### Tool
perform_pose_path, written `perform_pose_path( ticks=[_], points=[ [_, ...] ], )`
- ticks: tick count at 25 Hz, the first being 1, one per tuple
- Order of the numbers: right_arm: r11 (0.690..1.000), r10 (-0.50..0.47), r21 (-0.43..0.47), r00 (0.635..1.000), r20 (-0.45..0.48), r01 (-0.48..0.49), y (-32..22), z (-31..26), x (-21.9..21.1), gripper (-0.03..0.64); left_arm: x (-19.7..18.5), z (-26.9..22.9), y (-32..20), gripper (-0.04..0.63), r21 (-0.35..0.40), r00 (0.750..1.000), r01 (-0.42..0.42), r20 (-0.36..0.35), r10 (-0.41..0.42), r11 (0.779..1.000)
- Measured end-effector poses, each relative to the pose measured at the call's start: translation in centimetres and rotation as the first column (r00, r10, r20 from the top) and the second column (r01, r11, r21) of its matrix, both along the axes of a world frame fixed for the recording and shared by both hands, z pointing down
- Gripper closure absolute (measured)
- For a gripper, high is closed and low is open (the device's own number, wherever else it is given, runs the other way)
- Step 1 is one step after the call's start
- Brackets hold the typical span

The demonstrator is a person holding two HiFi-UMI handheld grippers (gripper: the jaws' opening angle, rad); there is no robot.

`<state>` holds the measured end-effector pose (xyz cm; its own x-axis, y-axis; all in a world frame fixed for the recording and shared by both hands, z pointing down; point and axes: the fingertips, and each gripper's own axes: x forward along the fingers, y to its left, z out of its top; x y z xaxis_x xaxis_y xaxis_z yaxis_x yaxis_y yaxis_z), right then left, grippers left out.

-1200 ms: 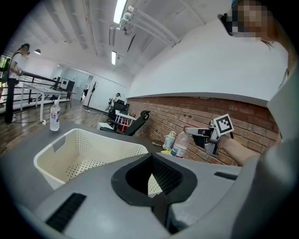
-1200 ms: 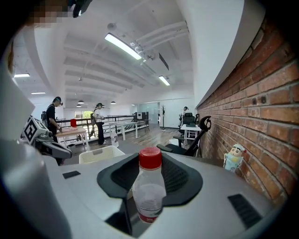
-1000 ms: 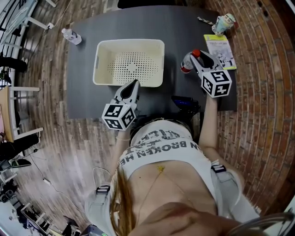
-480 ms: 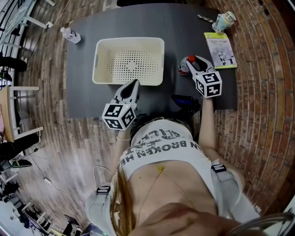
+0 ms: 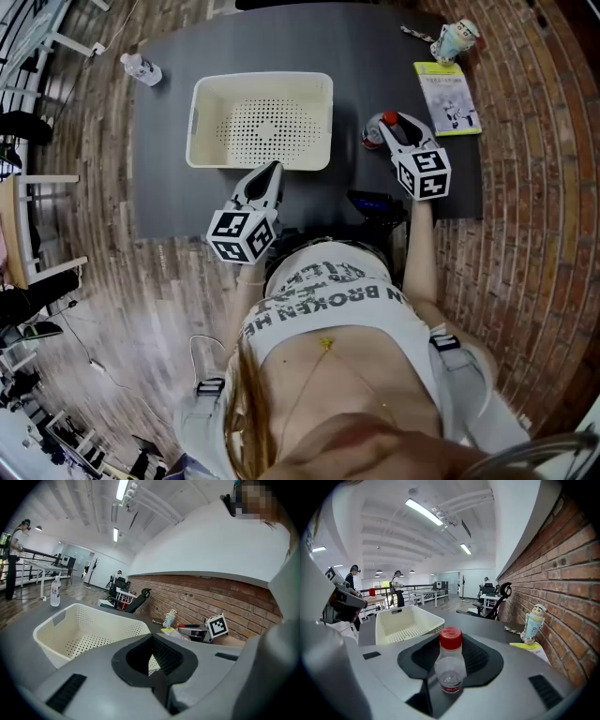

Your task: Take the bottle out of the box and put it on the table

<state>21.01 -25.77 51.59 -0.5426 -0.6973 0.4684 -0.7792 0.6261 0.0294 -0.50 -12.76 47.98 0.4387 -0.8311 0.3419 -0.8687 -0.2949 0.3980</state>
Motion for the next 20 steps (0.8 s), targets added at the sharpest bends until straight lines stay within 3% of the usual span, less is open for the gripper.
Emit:
perform_pose_path(
  ticks=[20],
  points=[
    [1.0,0.012,0.001,0.999,0.04,-0.012,0.11,0.13,0.37,0.472,0.31,-0.13,0.8,0.592,0.004,1.0,-0.001,-0.014,0.002,1.0]
  ],
)
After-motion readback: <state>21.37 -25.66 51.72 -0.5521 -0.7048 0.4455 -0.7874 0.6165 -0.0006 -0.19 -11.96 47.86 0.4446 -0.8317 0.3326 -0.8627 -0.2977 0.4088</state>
